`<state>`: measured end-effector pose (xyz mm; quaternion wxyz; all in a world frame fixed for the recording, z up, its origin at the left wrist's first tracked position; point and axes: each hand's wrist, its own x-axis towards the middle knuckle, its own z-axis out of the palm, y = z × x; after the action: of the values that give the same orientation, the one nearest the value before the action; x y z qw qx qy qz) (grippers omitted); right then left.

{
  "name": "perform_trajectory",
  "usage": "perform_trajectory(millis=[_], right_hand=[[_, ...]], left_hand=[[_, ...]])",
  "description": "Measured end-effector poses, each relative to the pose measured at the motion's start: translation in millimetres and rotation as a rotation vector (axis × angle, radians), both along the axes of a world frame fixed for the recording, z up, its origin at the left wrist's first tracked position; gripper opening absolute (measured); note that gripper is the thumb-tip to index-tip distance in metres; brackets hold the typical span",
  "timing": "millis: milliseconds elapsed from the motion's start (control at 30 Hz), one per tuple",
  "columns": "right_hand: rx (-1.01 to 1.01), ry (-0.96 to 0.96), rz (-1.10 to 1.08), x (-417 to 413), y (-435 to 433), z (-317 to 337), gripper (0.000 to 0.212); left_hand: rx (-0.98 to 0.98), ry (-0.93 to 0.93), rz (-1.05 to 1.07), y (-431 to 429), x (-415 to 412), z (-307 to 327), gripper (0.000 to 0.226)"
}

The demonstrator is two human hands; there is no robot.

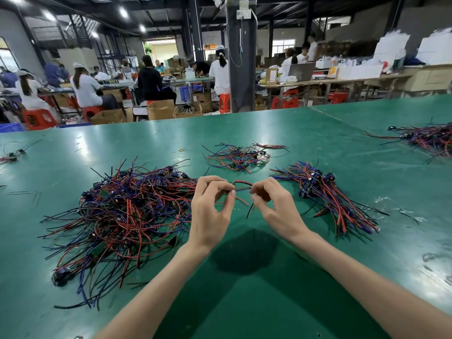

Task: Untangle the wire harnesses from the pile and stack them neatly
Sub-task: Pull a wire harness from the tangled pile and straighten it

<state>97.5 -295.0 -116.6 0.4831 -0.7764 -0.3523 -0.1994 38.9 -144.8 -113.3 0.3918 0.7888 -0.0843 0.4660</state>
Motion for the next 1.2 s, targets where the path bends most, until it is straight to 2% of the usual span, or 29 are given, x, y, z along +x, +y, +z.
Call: perform_trajectory(millis=[67,167,300,400,467,567,767,867,1033,1200], right_hand=[[-0.02,-0.026,0.002,-2,1,0,0.009],[-0.088,-0.067,-0.008,-2,2,0,0.019],[-0.131,-0.13,-0.03,-1,1,-1,0.021],[-0.159,-0.161,-0.04,0,1,-1,0.015],[-0.168,-0.173,-0.05,1,1,-1,0.013],[-0.2,-0.196,-0.071,1,0,-3,0.011],[-0.31,-0.318,-0.138,-1,3,-8,0.011],[-0.33,-0.326,-0.069,-3,4,-8,0.01],[-0.323,-0.139,0.115,-8,7,-9,0.012],[-0.163,0.171,0.274,-17,11,-8,0.008]], left_hand=[[-0.125,0.054,-0.004,-4,0,1,0.005],[-0.34,0.179,-0.012,-2,4,2,0.012],[-0.715,0.371,-0.199,-3,8,1,0.035],[-0.868,0.502,-0.292,-5,10,-2,0.038],[-0.889,0.58,-0.33,-5,9,-2,0.034],[-0.822,0.646,-0.334,-6,7,0,0.026],[-0.74,0.593,-0.246,-1,7,-2,0.013],[-0.721,0.549,-0.211,2,9,-4,0.013],[-0.865,0.485,-0.262,3,8,-1,0.015],[-1.076,0.456,-0.393,4,7,4,0.016]])
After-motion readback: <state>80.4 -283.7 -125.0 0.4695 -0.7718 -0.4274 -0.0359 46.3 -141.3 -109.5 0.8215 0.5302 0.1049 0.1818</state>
